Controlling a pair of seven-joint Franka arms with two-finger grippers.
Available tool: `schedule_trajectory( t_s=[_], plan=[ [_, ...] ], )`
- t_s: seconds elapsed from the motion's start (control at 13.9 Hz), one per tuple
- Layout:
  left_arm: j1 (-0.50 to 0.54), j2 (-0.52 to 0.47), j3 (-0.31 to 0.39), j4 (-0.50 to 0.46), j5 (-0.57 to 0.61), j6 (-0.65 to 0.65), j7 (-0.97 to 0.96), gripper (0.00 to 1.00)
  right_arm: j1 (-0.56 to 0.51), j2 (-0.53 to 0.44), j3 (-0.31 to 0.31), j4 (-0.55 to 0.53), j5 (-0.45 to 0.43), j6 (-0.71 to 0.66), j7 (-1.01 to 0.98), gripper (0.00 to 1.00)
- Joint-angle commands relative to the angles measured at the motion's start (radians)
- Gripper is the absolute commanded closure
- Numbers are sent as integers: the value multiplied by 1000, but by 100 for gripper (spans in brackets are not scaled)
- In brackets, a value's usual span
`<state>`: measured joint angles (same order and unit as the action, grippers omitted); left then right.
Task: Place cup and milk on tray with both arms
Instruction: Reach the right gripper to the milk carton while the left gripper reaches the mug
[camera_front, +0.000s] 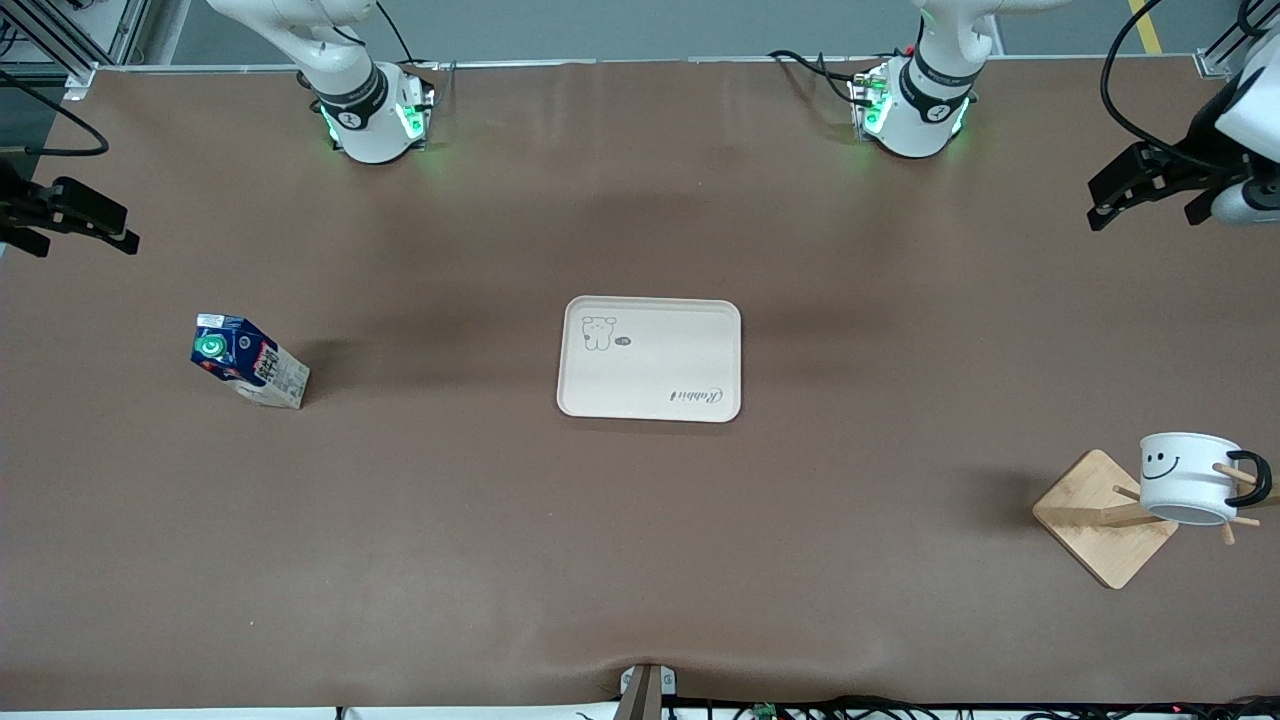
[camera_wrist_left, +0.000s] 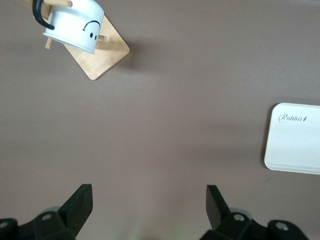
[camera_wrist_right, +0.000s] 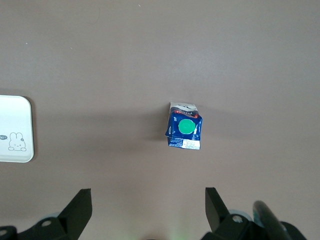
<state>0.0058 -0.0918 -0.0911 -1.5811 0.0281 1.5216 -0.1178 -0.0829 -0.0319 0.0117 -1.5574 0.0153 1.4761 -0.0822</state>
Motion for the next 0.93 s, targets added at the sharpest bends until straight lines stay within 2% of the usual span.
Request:
schedule_trajectory(
  t_s=[0.0, 0.14, 0.29, 0.86],
  plan=[
    [5, 44, 1, 55, 15, -14, -5, 0, -15, -8, 7, -1, 14, 1, -4, 0],
    [5, 67, 4, 53, 16, 0, -6, 0, -17, 6, 7, 3, 14, 0, -5, 0],
    [35, 78, 4, 33, 18, 73, -8, 0, -18, 9, 7, 7, 14, 1, -5, 0],
    [158, 73, 2, -267, 4, 561, -28, 0, -41, 110, 7, 52, -1, 29, -7, 0]
  ],
)
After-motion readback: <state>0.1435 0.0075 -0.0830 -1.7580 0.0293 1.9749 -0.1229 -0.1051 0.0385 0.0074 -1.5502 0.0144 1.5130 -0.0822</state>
